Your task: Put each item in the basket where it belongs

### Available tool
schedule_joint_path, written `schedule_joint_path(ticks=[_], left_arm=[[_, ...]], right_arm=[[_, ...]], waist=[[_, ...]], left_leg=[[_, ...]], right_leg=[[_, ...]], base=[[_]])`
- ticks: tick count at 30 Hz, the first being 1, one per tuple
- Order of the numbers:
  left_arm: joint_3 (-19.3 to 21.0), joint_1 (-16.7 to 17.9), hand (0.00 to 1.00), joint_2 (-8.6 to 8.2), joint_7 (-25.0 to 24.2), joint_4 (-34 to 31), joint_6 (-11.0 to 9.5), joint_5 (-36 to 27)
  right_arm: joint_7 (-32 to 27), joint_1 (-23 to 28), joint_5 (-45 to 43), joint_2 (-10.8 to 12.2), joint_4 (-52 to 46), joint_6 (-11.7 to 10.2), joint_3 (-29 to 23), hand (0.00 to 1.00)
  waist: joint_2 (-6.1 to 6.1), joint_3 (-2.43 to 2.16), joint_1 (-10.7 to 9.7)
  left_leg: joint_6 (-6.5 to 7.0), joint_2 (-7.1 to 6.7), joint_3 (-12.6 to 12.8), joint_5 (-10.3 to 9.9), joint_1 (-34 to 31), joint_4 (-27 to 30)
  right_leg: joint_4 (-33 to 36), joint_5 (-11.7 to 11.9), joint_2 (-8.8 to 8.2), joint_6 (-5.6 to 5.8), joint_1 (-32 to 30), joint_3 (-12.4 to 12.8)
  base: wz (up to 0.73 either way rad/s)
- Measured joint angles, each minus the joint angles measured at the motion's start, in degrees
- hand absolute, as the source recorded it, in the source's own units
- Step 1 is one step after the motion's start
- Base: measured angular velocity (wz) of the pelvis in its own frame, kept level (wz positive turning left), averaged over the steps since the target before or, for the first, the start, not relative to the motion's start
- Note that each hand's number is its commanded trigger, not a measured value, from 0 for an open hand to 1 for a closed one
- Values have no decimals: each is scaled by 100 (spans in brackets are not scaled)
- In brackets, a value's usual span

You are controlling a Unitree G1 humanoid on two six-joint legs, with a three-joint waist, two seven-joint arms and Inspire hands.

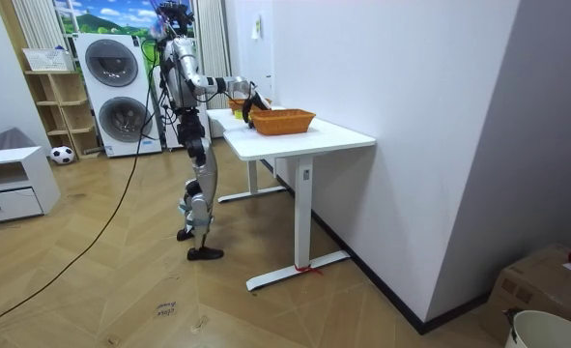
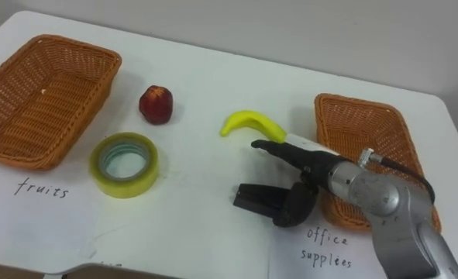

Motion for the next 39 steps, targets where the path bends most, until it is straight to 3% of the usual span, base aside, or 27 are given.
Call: schedule_joint_path(ticks=[6, 13, 18, 32, 39], left_arm=[[2, -77, 0, -38, 6, -1, 0, 5], [-1, -72, 0, -88, 95, -88, 2, 12], [-6, -79, 0, -102, 95, -143, 1, 10], [-18, -87, 0, -136, 102, -130, 2, 25], [-8, -112, 0, -158, 94, -135, 94, 72]], right_arm=[[-1, 0, -313, 30, -92, 14, 0, 0], [0, 2, -536, 423, -202, 160, 85, 0], [4, 16, -515, 524, -127, 188, 320, 0], [-126, 21, -551, 555, 83, 176, 421, 0], [-153, 36, -592, 561, 226, 164, 434, 0]], waist=[[-5, -4, 25], [18, -9, 74], [61, -19, 110], [94, -24, 191], [43, -62, 181]], left_leg=[[0, 2, 9, 0, -4, 0], [0, 3, 43, 0, 8, 2], [0, 3, 42, 0, 5, 1], [1, 0, 26, 1, -5, 0], [2, -5, 19, 1, 14, -5]], right_leg=[[-1, 0, 2, 0, -10, -3], [-1, 0, 9, 0, -15, 86], [-3, 1, 7, 1, -14, 84], [12, 3, 0, 0, -15, 24], [14, 5, -1, 3, 1, 27]], base=[[0], [-2], [0], [0], [0]])
